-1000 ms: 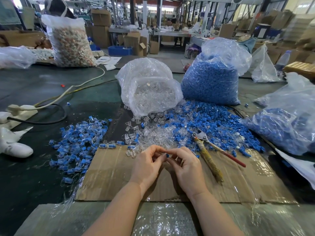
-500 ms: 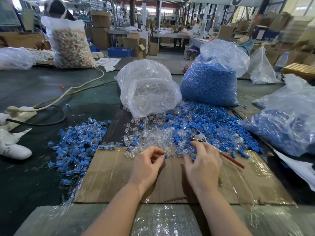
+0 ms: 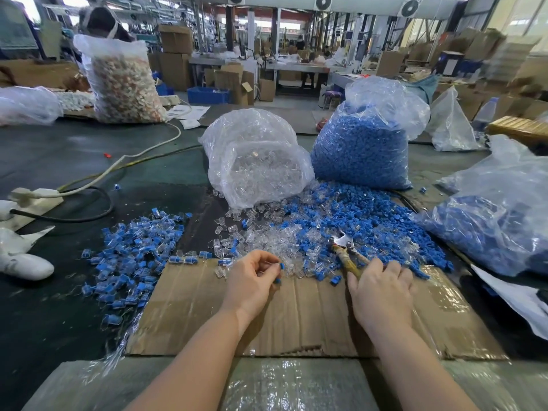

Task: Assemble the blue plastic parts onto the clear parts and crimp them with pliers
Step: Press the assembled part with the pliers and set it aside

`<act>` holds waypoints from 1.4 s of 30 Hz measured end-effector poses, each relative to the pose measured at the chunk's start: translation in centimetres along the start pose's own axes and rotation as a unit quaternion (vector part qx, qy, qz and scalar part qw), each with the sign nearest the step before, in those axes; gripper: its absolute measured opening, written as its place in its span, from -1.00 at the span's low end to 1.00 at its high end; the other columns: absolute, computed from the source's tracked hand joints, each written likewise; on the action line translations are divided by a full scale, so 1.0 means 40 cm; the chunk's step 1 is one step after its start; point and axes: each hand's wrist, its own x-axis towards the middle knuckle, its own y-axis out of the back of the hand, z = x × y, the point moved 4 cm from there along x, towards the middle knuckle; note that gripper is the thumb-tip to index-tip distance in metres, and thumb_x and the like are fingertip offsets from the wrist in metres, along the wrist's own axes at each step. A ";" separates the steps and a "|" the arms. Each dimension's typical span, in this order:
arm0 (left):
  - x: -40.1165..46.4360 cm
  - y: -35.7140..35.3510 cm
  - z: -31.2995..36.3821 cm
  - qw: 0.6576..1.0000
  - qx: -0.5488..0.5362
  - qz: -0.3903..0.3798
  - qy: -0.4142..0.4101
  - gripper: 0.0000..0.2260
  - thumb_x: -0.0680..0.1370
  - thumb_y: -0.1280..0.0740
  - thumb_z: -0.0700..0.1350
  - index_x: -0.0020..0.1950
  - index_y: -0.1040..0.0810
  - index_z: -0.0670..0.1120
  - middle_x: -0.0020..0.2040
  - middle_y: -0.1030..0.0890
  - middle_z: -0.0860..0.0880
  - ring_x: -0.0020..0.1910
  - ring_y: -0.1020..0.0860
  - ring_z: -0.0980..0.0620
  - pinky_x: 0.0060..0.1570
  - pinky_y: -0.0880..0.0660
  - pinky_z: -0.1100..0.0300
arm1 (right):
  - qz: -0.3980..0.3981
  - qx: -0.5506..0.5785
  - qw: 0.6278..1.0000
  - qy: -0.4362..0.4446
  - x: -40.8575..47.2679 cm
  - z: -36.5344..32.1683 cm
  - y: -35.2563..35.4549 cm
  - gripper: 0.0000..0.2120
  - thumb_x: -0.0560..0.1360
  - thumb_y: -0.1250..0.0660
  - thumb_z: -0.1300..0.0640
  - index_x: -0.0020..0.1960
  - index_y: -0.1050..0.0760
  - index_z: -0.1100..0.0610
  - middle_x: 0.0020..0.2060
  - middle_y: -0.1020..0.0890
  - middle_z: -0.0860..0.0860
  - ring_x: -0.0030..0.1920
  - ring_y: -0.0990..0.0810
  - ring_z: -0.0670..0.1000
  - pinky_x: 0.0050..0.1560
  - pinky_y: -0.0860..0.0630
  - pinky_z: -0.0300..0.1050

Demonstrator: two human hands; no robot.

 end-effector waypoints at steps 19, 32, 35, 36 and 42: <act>0.061 0.027 0.016 0.985 -0.108 0.101 0.089 -0.92 0.53 -0.30 -0.30 -0.06 -0.56 -0.16 -0.25 -0.59 -0.08 -0.54 -0.47 0.24 -0.55 -0.36 0.42 | -0.384 0.446 0.800 0.111 -0.071 -0.099 0.069 -0.80 0.46 -0.33 0.08 0.01 -0.42 0.16 -0.25 -0.52 0.03 -0.29 -0.48 -0.01 -0.20 -0.42 -0.07; 0.053 0.028 0.022 0.984 -0.113 0.099 0.101 -0.94 0.54 -0.30 -0.27 -0.06 -0.55 -0.14 -0.22 -0.60 -0.09 -0.44 -0.48 0.17 -0.50 -0.40 0.40 | -0.374 0.402 0.829 0.100 -0.070 -0.113 0.072 -0.89 0.42 -0.18 0.32 -0.11 -0.32 0.14 -0.26 -0.39 0.07 -0.27 -0.34 0.03 -0.20 -0.29 -0.04; 0.051 0.032 0.025 0.984 -0.107 0.100 0.103 -0.92 0.54 -0.29 -0.27 -0.07 -0.55 -0.12 -0.22 -0.59 -0.07 -0.42 -0.49 0.17 -0.46 -0.43 0.38 | -0.382 0.416 0.820 0.097 -0.075 -0.117 0.068 -0.88 0.42 -0.19 0.34 -0.12 -0.31 0.16 -0.25 -0.37 0.08 -0.22 -0.34 0.07 -0.20 -0.30 -0.03; 0.052 0.033 0.026 0.984 -0.106 0.101 0.104 -0.92 0.54 -0.29 -0.26 -0.06 -0.55 -0.12 -0.22 -0.59 -0.06 -0.41 -0.49 0.16 -0.44 -0.44 0.37 | -0.384 0.418 0.817 0.098 -0.076 -0.119 0.067 -0.87 0.41 -0.19 0.35 -0.12 -0.30 0.16 -0.24 -0.37 0.09 -0.22 -0.35 0.07 -0.19 -0.31 -0.03; 0.042 0.033 0.027 0.982 -0.112 0.104 0.114 -0.91 0.54 -0.29 -0.29 -0.01 -0.55 -0.18 -0.24 -0.57 -0.06 -0.47 -0.49 0.21 -0.51 -0.42 0.42 | -0.400 0.420 0.809 0.095 -0.080 -0.118 0.064 -0.85 0.39 -0.20 0.33 -0.11 -0.32 0.14 -0.20 -0.38 0.09 -0.21 -0.35 0.05 -0.17 -0.31 -0.03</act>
